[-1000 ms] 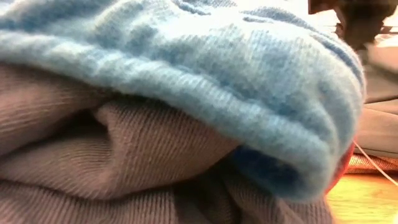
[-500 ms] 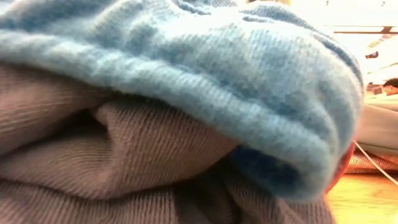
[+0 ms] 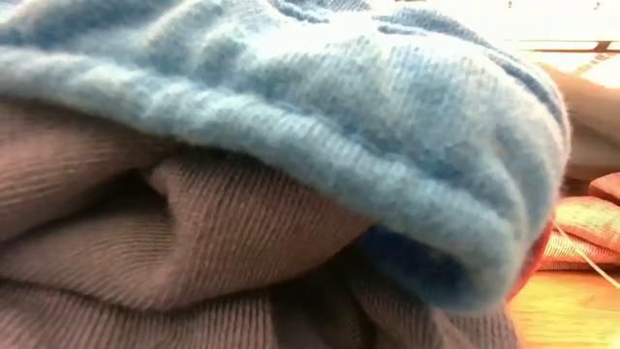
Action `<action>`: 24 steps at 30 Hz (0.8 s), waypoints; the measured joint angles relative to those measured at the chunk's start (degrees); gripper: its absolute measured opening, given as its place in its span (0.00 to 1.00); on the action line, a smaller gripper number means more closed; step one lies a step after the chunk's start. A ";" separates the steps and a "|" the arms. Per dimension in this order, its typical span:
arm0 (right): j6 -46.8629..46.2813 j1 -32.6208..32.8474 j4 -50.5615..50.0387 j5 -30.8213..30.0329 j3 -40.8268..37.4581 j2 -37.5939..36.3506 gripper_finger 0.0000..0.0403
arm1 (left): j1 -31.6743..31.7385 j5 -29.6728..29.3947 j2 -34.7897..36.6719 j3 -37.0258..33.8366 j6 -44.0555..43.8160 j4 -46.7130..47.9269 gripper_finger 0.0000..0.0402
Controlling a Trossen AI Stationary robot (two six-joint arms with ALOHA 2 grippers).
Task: Sort clothes
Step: Put the blue pants into the laundry bin
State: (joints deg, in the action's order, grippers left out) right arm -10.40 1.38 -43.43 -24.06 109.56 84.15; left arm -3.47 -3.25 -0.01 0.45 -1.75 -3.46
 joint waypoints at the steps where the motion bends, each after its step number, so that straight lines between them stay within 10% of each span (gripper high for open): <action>1: 1.53 -0.96 0.39 0.05 2.42 1.50 0.00 | -0.01 0.01 0.00 0.00 0.00 0.02 0.31; 13: 7.52 -16.73 4.58 7.88 22.68 18.12 0.00 | 0.01 0.00 0.00 -0.01 -0.01 0.02 0.31; 24: 6.75 -23.34 -6.18 13.66 24.37 26.29 0.01 | 0.00 0.00 0.00 0.00 0.00 0.03 0.31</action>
State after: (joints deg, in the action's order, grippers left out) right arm -3.65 -21.96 -49.60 -10.39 133.93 110.45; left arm -3.47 -3.24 -0.01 0.44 -1.76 -3.43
